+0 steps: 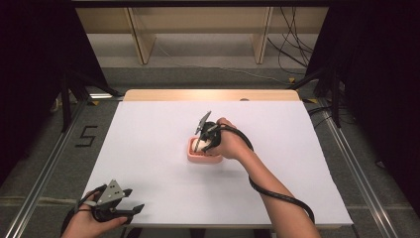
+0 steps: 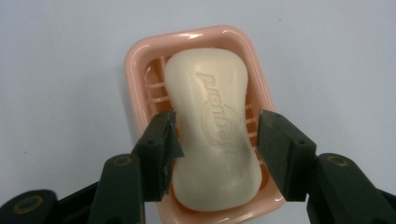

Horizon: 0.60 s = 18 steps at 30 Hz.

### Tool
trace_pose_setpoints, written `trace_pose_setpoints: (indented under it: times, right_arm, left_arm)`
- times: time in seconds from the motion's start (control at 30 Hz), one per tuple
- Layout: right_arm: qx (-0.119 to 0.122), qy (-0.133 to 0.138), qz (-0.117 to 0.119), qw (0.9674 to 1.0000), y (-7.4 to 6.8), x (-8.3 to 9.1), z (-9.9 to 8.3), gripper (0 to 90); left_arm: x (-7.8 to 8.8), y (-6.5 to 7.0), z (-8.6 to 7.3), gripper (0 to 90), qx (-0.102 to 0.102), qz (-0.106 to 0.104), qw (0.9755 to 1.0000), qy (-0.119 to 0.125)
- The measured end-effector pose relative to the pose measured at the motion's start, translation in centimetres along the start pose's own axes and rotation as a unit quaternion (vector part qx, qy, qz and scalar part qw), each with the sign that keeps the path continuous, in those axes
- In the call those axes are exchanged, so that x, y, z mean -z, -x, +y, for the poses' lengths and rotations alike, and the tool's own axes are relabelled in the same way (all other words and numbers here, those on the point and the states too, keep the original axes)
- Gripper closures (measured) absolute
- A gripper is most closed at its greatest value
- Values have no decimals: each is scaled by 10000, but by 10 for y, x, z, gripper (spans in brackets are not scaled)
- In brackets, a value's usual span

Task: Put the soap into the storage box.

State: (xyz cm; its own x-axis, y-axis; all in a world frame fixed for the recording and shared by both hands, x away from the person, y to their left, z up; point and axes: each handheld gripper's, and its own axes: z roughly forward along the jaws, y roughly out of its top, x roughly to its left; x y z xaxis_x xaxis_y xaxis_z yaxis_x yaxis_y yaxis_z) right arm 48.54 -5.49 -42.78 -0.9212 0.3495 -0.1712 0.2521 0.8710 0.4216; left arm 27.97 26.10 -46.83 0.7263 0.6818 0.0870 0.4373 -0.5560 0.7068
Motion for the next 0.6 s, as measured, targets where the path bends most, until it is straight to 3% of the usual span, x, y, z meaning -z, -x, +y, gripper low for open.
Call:
trace_pose_setpoints:
  times: [0.17,0.2,0.27,0.3,0.33,0.43,0.5,0.6]
  right_arm:
    - [-196,191,-48,9996,-2,11,-7,466]
    - [-272,234,-67,9993,-3,13,-9,465]
    - [-429,373,-46,9984,-3,19,-16,463]
    - [-535,413,-72,9977,-4,23,-21,458]
    - [-575,421,-72,9974,-5,25,-24,457]
    - [-803,542,-155,9952,-7,32,-37,445]
    - [-967,581,-158,9935,-9,37,-45,436]
    - [-1120,624,-208,9915,-12,43,-55,431]
  left_arm:
    - [0,0,0,335,-7,18,10000,4]
    - [0,2,-1,335,188,-3,9998,-7]
    - [0,3,-1,335,223,-1,9998,-1]
    - [-1,0,0,335,22,22,10000,49]
    - [0,0,0,335,-12,-1,10000,-5]
    - [0,0,0,335,-19,18,10000,-7]
    - [2,-1,0,335,-94,-16,9998,-146]
    - [-1,0,0,335,-7,16,10000,-5]
